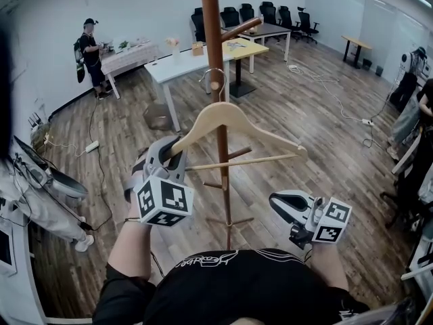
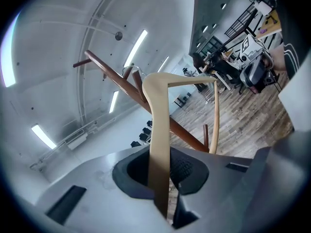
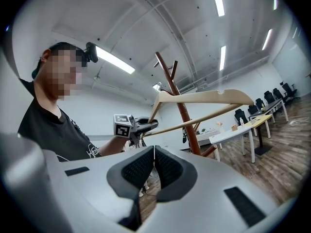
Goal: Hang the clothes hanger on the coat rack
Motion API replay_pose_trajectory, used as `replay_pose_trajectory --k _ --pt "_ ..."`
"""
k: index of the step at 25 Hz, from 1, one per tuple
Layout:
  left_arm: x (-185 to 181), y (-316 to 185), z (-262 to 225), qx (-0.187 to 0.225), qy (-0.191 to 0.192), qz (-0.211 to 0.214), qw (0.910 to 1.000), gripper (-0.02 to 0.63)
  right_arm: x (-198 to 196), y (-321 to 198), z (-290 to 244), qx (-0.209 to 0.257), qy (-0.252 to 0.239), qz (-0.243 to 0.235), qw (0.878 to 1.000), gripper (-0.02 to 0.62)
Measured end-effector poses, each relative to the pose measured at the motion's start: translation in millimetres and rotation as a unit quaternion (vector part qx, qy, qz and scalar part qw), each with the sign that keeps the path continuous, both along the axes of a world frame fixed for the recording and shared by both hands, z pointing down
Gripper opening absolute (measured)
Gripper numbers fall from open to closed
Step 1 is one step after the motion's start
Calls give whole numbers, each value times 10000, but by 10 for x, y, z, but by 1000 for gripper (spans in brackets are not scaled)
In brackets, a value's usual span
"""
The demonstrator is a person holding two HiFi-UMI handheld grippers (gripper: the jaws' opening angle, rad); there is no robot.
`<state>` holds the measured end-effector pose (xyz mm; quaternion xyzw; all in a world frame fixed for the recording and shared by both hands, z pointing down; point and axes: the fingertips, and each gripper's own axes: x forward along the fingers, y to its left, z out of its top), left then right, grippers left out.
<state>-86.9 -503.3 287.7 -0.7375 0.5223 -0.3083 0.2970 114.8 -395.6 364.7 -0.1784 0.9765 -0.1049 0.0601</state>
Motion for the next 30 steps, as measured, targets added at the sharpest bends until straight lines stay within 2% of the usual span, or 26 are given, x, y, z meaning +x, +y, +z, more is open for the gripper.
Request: replay_pose_trajectory --k 19,23,30 --pt "-32 -461 492 -423 -88 -165 9989 49 97 -265 196 -387 -53 19 9992 40" --pt "-69 -515 569 -481 60 -220 9986 48 105 -293 236 -428 -59 27 9991 40" --pt "-83 -607 606 -406 -9 -209 9990 48 227 -300 288 -493 -105 161 9986 40"
